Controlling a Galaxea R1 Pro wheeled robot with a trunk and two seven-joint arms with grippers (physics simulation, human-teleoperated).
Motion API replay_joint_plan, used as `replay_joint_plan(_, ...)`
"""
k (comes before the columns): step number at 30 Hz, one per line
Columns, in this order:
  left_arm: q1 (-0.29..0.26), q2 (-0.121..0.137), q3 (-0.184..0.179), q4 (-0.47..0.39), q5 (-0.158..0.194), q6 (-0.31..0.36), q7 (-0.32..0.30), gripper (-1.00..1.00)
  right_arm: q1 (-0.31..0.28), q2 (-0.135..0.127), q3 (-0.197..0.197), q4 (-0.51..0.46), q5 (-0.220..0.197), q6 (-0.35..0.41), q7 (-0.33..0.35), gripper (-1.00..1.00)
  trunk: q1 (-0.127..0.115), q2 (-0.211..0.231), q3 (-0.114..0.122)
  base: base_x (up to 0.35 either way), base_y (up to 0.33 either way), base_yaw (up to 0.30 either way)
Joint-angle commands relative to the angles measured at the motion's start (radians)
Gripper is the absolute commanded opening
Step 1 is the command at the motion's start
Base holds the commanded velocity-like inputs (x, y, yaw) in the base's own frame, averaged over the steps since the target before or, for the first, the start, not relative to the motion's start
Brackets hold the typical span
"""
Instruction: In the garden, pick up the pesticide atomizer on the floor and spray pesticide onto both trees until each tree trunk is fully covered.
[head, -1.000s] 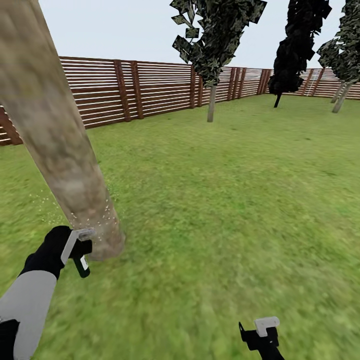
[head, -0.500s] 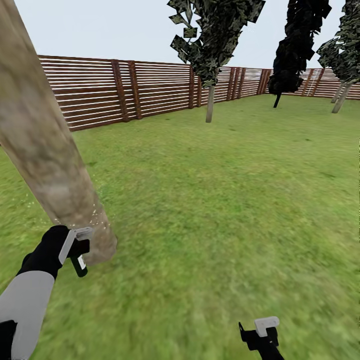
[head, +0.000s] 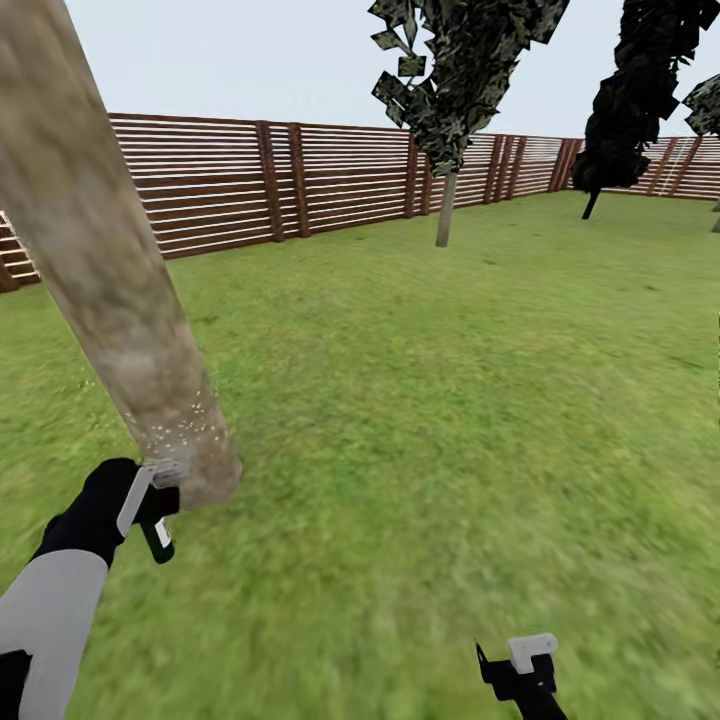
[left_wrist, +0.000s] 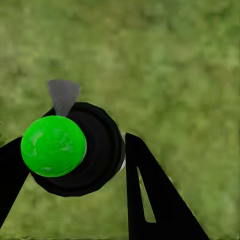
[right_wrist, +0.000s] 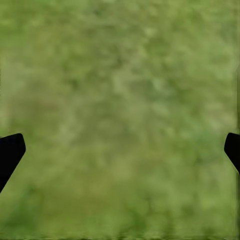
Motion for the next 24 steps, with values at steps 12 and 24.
replay_joint_plan(12,0.393,0.082,-0.121,0.18,-0.416,-0.853,-0.612,-1.0,-0.007,-0.007,0.075,-0.218,0.443,0.139,0.297,1.0,-0.001,0.0,-0.001,-0.245,-0.028,0.002)
replay_joint_plan(24,0.391,-0.009,-0.266,0.284,-0.642,-1.087,-0.893,-1.0,-0.074,0.009,0.078,-0.365,0.461,0.168,0.71,-1.0,-0.001,0.0,-0.001,-0.002,0.0,0.0)
